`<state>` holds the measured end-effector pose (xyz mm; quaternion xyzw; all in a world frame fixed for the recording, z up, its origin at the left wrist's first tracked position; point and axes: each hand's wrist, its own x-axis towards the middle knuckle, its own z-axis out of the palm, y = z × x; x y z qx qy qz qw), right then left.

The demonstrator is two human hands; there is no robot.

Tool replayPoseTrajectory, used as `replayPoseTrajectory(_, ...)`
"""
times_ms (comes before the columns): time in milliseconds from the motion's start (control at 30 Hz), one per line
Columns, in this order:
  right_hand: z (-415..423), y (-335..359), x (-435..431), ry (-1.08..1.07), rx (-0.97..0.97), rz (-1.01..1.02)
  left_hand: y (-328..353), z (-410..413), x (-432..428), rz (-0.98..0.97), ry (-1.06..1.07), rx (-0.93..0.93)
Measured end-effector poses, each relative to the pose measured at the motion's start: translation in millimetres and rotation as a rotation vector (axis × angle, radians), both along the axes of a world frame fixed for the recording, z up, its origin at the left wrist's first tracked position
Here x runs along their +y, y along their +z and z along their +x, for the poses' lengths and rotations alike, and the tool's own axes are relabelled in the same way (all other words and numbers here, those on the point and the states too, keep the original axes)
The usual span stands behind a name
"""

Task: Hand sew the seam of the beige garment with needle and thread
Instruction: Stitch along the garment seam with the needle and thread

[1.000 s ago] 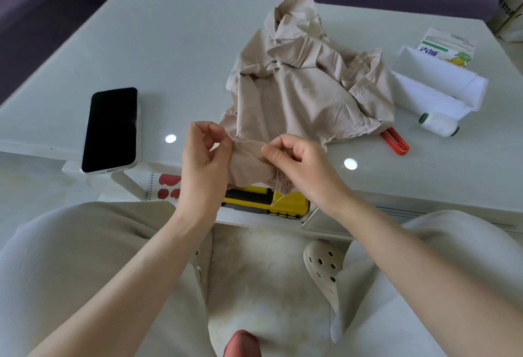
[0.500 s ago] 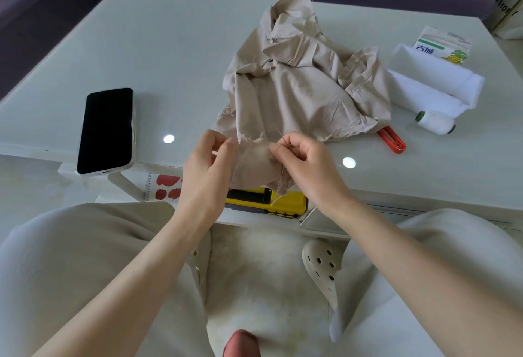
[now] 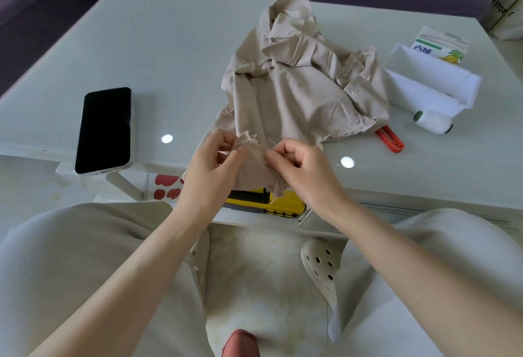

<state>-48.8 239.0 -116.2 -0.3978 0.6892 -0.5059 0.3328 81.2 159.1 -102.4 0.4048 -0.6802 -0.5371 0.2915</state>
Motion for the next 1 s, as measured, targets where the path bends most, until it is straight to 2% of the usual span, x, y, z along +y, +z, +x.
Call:
replayPoseTrajectory(200, 1.5, 2.5, 1.5, 0.024, -0.004, -0.005, -2.0, -0.4, 0.2, -0.039, 0.081, 0.048)
replayPoseTrajectory(433, 2.0, 2.7, 2.0, 0.029, -0.022, 0.007, -4.3, -2.2, 4.9, -0.138, 0.120, 0.007)
replayPoseTrajectory(600, -1.2, 0.9, -0.1, 0.023, -0.043, 0.025, -2.7, -0.6, 0.6, -0.068, 0.130, 0.063)
replayPoseTrajectory(733, -1.7, -1.7, -1.0, 0.026, -0.034, 0.016, 1.7, -0.1, -0.7, 0.103, 0.139, 0.066)
replayPoseTrajectory(833, -1.7, -2.4, -1.2, 0.022, -0.041, 0.010, 3.8, -0.4, -1.1, 0.217, 0.098, -0.003)
replayPoseTrajectory(1000, -1.5, -1.3, -1.1, 0.032, -0.030, 0.012, 3.2, -0.9, -1.3, 0.203, 0.082, -0.026)
